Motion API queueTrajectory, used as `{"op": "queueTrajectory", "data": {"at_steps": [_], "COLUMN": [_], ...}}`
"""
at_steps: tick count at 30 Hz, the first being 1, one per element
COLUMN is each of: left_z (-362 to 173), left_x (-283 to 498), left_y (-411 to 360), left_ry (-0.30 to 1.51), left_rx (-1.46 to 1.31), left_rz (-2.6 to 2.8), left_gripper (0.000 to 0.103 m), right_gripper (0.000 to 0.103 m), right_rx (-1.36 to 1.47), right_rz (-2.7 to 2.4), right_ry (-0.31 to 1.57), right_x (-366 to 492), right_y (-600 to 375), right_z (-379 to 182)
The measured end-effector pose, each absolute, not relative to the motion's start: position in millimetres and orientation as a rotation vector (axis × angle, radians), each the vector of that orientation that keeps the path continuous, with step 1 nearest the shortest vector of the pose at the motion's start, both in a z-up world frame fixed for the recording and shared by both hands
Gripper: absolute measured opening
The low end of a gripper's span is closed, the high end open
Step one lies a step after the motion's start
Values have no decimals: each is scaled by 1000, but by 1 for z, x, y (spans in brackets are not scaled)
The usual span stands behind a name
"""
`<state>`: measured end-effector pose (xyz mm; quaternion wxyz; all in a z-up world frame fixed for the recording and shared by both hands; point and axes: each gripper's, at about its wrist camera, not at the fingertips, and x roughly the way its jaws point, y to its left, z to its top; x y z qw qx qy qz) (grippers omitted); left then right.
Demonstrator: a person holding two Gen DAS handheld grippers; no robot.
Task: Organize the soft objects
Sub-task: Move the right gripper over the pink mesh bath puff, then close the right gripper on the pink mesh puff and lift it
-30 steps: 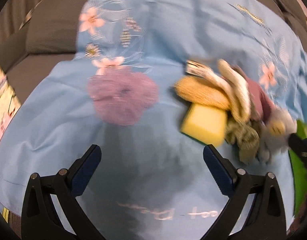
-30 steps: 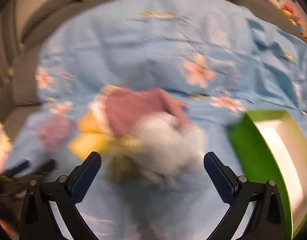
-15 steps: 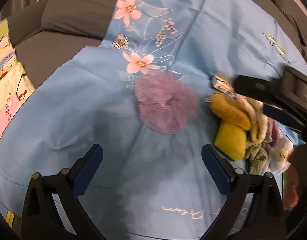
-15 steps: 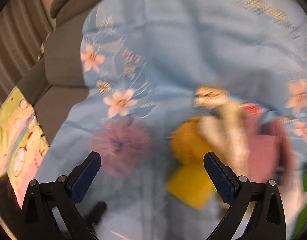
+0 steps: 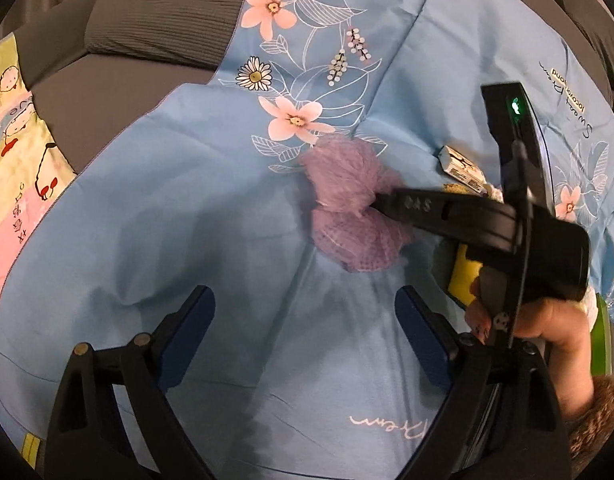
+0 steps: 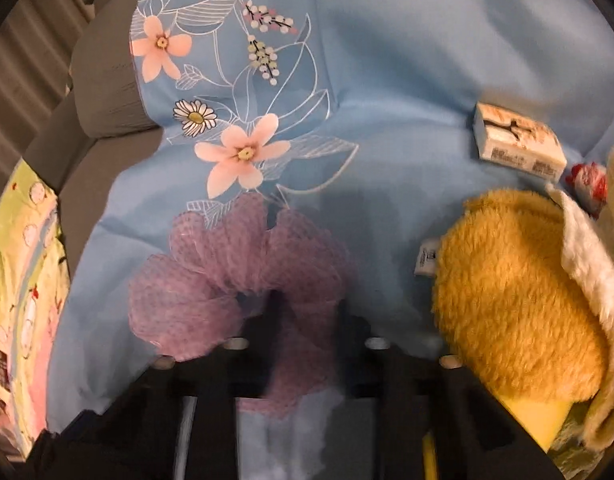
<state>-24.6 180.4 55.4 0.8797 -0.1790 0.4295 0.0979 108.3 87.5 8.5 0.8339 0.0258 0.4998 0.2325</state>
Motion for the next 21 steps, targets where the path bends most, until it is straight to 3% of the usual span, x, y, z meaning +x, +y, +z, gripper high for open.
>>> {"op": "queueTrajectory", "data": {"at_steps": [3, 12, 21], "left_z": [55, 59, 36], "left_x": [-25, -36, -34], "left_y": [181, 177, 96], "left_ry": [896, 835, 941], "left_rx": [-385, -533, -562], "left_rz": [197, 6, -306], "left_gripper": [91, 91, 91], "right_gripper": [13, 13, 13], "right_rx": [96, 239, 356], "right_rz": [493, 462, 326], "right_ry": [1010, 863, 922], "right_x": [93, 7, -48], "right_y": [76, -19, -107], "right_z": [22, 86, 53]}}
